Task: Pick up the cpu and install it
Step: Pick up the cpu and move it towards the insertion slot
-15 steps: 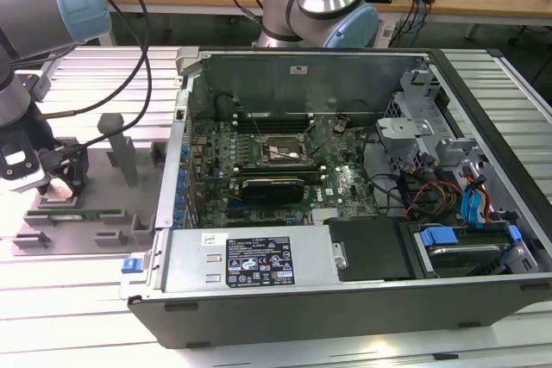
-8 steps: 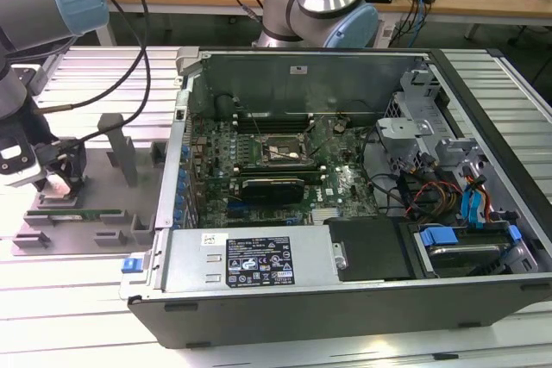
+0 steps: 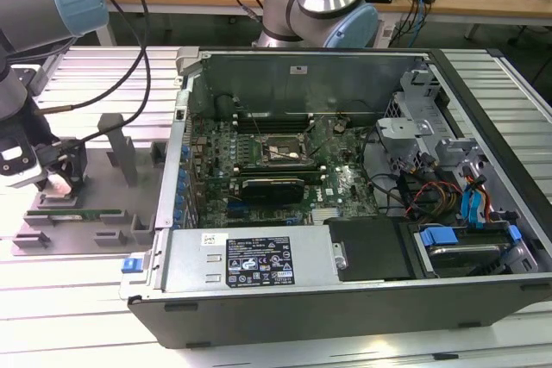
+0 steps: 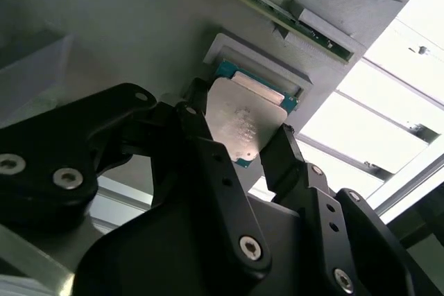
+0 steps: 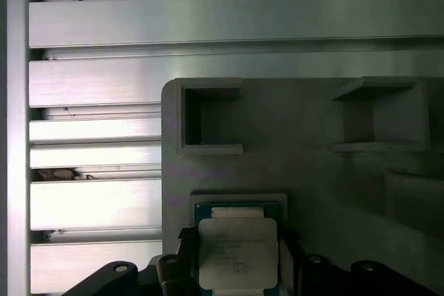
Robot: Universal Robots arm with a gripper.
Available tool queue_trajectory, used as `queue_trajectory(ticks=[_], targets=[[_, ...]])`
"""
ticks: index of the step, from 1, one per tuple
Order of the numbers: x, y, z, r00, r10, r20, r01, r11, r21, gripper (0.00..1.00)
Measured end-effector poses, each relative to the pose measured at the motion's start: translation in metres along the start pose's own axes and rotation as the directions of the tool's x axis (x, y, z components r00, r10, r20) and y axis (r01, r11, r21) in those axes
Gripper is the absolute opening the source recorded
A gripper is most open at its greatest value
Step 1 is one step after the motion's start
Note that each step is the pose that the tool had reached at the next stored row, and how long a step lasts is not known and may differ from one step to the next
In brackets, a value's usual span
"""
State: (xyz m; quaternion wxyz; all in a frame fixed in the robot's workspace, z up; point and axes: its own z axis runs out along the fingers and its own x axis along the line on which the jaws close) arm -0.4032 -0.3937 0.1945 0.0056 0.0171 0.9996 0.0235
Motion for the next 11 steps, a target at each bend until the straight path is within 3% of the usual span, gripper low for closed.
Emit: queue_trajectory(ticks=[8, 11], targets=[[-0.0001, 0.0000, 0.0005, 1.0000, 0.000, 0.0001, 0.000, 1.0000, -0.0001, 0.55], [-0.0001, -0.0002, 0.0038, 1.0000, 0.000, 0.0044, 0.000, 1.0000, -0.0022, 0.55]])
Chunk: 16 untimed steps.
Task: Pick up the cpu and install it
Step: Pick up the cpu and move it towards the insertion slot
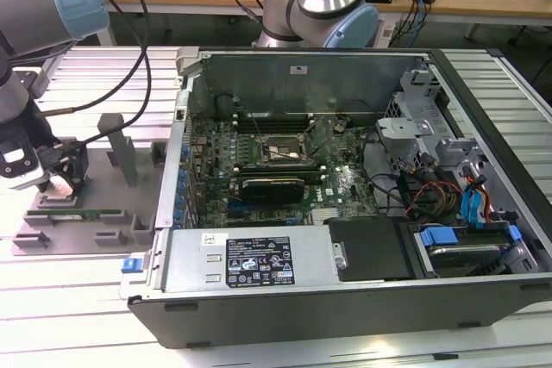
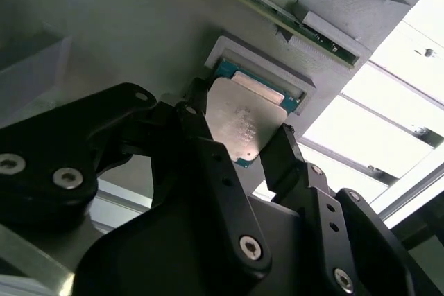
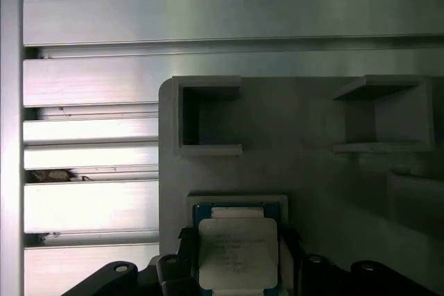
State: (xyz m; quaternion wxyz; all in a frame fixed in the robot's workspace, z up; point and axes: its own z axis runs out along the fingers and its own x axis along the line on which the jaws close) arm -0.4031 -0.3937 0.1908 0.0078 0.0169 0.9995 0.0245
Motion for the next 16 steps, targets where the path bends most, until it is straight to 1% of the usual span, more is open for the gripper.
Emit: queue_trajectory(ticks=[8, 9, 16], targets=[[0.0000, 0.0000, 0.0007, 1.0000, 0.000, -0.0001, 0.000, 1.0000, 0.0000, 0.56], [0.0001, 0.0000, 0.0008, 1.0000, 0.000, -0.0001, 0.000, 1.0000, 0.0000, 0.62], [0.0006, -0.0001, 0.0015, 1.0000, 0.000, -0.0001, 0.000, 1.0000, 0.0000, 0.62]])
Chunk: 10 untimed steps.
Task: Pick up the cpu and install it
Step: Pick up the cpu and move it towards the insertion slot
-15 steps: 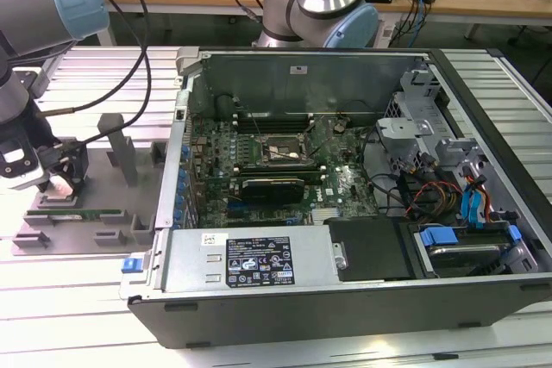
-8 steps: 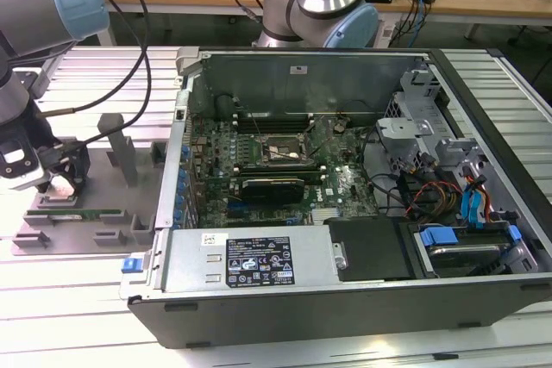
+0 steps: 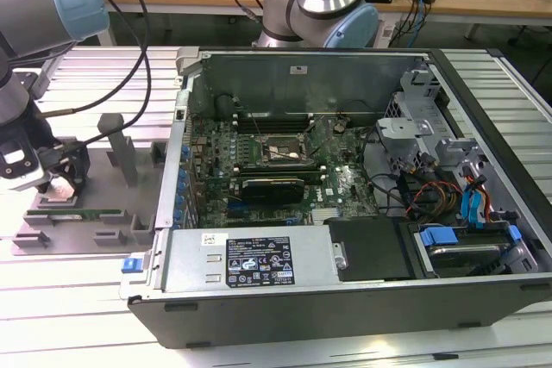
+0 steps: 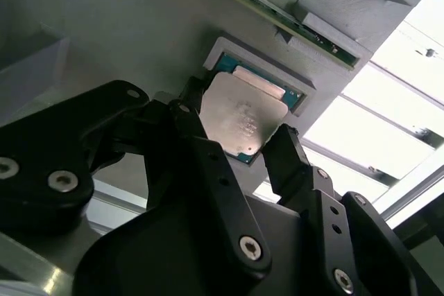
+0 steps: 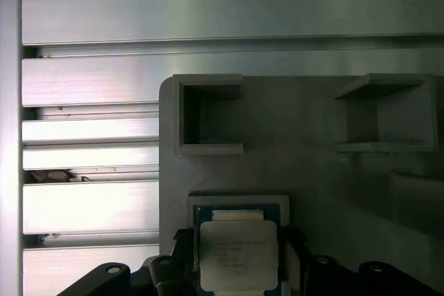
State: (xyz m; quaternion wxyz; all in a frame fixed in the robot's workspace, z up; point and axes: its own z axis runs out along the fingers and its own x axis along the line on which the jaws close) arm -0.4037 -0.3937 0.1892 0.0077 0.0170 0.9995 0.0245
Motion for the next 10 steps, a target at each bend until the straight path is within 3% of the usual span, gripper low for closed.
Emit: queue_trajectory(ticks=[10], targets=[[0.0014, -0.0008, -0.0006, 1.0000, 0.000, 0.0001, 0.000, 1.0000, -0.0001, 0.62]])
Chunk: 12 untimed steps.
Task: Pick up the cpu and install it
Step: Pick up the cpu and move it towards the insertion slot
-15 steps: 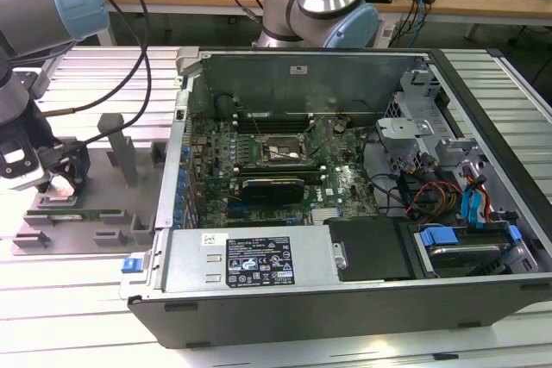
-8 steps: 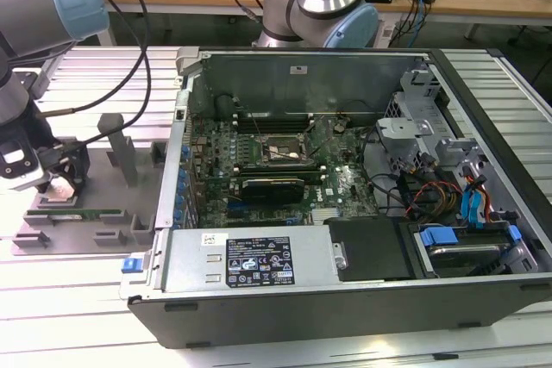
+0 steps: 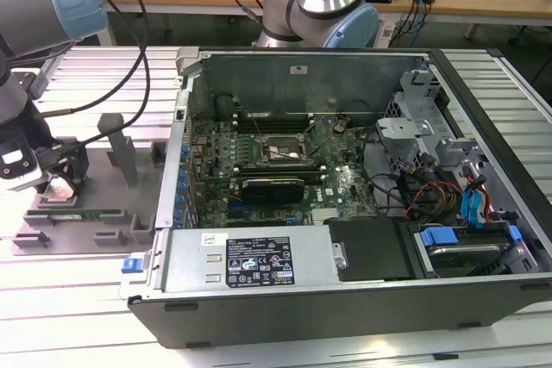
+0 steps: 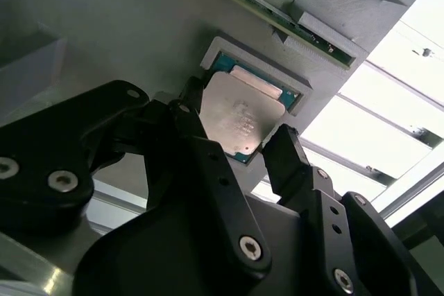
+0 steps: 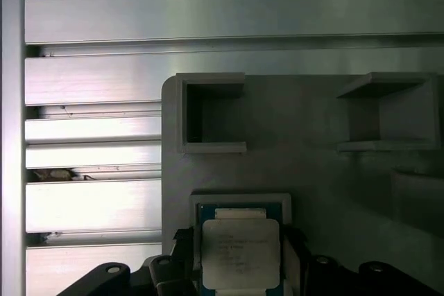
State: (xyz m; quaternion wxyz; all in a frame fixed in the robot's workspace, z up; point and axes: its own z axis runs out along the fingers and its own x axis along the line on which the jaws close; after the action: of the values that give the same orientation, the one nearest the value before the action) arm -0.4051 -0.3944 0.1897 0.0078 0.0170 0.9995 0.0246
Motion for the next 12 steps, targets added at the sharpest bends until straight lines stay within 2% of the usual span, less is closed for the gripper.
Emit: queue_trajectory(ticks=[3, 4, 10, 12], targets=[[0.0000, 0.0000, 0.0000, 1.0000, 0.000, 0.0000, 0.000, 1.0000, 0.0001, 0.62], [0.0000, 0.0000, 0.0000, 1.0000, 0.000, -0.0001, 0.000, 1.0000, 0.0001, 0.55], [0.0000, 0.0000, 0.0000, 1.0000, 0.000, 0.0001, 0.000, 1.0000, 0.0000, 0.54], [0.0000, 0.0002, -0.0042, 1.0000, 0.000, 0.0000, 0.000, 1.0000, 0.0001, 0.54]])
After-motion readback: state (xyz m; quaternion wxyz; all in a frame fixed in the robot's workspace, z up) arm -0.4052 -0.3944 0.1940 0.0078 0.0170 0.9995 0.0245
